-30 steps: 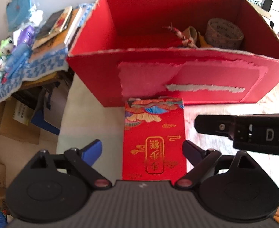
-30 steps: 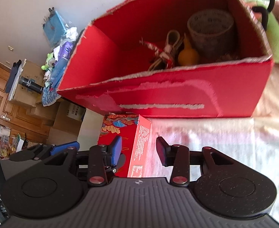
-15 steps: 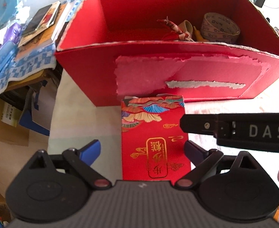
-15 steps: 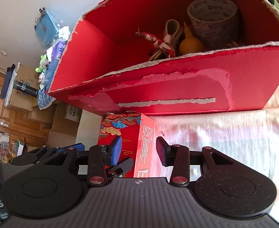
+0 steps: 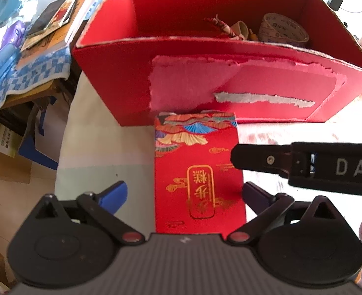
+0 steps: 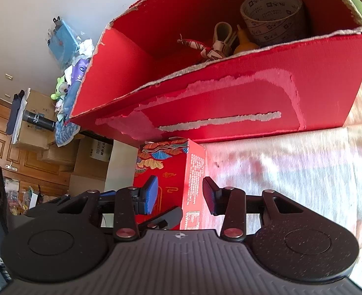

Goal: Organize objects
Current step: 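Move the right gripper down to the red gold-printed gift box, then close the right gripper on the sides of the gift box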

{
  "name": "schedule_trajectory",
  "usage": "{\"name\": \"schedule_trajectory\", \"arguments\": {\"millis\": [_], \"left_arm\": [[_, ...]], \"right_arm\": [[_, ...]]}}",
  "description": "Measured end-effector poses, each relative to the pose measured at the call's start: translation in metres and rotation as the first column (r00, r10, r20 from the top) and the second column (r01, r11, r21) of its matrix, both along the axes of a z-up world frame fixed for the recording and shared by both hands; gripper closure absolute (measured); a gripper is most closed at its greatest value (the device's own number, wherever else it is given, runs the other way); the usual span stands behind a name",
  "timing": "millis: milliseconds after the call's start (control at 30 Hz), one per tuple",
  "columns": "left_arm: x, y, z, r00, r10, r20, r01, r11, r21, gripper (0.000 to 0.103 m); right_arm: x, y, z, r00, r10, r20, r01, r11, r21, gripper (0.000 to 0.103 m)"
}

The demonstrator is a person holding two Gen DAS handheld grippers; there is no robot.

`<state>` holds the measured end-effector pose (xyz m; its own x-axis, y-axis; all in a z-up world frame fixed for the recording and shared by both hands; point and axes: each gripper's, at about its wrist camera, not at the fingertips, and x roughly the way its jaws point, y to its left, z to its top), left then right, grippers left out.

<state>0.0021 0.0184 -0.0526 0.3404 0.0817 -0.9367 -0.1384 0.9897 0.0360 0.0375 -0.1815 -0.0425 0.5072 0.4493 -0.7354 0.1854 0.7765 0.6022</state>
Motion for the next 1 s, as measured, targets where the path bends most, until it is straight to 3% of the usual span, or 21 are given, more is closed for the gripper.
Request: {"name": "schedule_trajectory", "arguments": {"millis": [233, 600, 1000], "left_arm": [[-0.004, -0.005, -0.001, 1.0, -0.021, 0.006, 0.021, 1.0, 0.013, 0.003], [-0.009, 0.001, -0.011, 1.0, -0.014, -0.021, 0.013, 0.999, -0.05, 0.003], [-0.015, -0.007, -0.018, 0.998, -0.064, -0.028, 0.063, 0.998, -0.031, 0.003]], "right_arm": [[-0.005, 0.006, -0.002, 1.0, 0.003, -0.003, -0.003, 1.0, 0.007, 0.06], [-0.009, 0.015, -0.005, 1.0, 0.0, -0.009, 0.0, 1.0, -0.006, 0.059], [-0.013, 0.023, -0.011, 1.0, -0.011, -0.023, 0.011, 1.0, -0.017, 0.061]]}}
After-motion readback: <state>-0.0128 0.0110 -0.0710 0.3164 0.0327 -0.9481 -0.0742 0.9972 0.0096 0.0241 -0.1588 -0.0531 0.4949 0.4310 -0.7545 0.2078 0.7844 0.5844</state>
